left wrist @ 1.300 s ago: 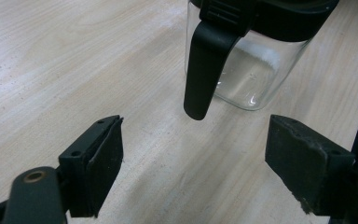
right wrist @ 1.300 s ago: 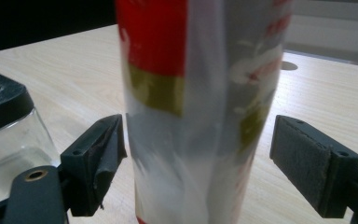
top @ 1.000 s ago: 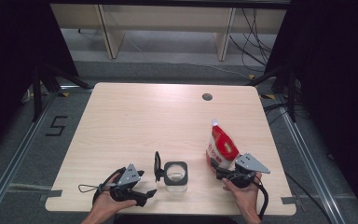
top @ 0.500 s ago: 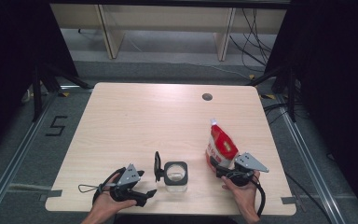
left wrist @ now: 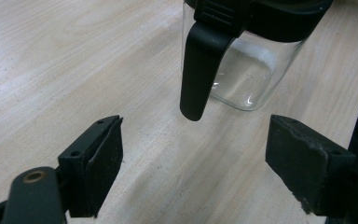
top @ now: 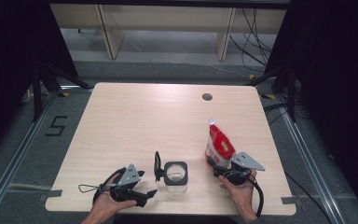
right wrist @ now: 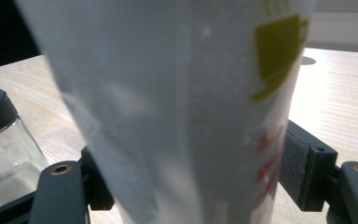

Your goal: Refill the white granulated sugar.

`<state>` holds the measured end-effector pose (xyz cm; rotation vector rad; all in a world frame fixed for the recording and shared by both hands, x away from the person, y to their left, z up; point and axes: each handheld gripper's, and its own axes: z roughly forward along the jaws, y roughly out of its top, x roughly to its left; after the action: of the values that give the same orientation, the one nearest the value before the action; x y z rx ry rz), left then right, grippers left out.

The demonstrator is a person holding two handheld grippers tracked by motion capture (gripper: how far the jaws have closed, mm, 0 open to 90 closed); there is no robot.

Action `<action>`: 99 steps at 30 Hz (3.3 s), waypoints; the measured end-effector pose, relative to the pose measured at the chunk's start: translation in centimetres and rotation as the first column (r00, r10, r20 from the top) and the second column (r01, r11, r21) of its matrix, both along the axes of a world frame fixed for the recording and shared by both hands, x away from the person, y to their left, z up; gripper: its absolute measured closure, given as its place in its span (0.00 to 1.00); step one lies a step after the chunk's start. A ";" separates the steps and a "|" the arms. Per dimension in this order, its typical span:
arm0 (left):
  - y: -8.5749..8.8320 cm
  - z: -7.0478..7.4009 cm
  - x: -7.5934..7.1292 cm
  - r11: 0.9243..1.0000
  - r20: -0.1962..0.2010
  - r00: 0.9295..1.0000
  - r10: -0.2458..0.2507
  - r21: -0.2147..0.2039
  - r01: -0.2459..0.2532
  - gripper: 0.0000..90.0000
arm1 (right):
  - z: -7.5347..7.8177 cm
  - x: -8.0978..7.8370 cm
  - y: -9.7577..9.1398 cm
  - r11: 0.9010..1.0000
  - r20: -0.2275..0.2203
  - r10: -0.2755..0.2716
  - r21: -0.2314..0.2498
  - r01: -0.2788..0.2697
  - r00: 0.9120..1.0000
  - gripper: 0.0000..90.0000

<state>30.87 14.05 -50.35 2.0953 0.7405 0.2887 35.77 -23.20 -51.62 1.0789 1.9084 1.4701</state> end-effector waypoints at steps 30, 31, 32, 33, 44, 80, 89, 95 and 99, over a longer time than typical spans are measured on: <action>0.1 0.1 0.0 1.000 0.019 1.000 -0.017 0.019 0.017 0.21 | 0.0 0.6 0.3 1.000 0.062 -0.025 -0.014 0.026 0.998 0.39; 0.2 0.1 0.1 0.999 0.025 0.999 -0.029 0.034 0.029 0.21 | 0.0 0.5 0.4 0.999 0.051 -0.039 -0.011 0.039 0.998 0.39; 0.2 0.1 0.1 0.999 0.025 0.999 -0.030 0.033 0.029 0.21 | 0.0 0.2 0.6 0.998 0.018 -0.062 0.007 0.061 0.998 0.39; 0.2 0.1 0.1 0.999 0.030 0.999 -0.031 0.028 0.030 0.21 | 0.1 0.0 0.6 0.997 0.003 -0.073 0.008 0.073 0.997 0.39; 0.1 0.1 0.1 0.999 0.026 0.999 -0.025 0.024 0.025 0.21 | 0.0 0.1 0.9 0.996 0.017 -0.082 -0.027 0.082 0.997 0.33; 0.1 0.2 0.0 1.000 0.009 1.000 -0.016 0.021 0.016 0.21 | 0.2 0.8 0.8 0.996 -0.034 -0.079 -0.034 0.078 0.996 0.44; 0.2 0.3 0.0 1.000 -0.004 1.000 -0.009 -0.003 0.009 0.21 | 0.5 0.6 0.4 0.999 -0.043 -0.027 -0.034 0.025 0.999 0.45; 0.4 0.3 0.0 1.000 0.001 1.000 -0.014 0.010 0.014 0.21 | 0.8 0.2 0.1 0.995 -0.048 0.051 -0.078 -0.054 0.998 0.46; 0.5 0.3 0.1 1.000 0.019 1.000 -0.015 0.010 0.015 0.21 | 1.5 -0.3 0.3 0.988 0.000 0.066 -0.137 -0.066 0.998 0.46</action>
<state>31.00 14.54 -50.03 2.1037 0.7134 0.3046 35.48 -22.89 -50.17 0.9579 2.0275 1.3527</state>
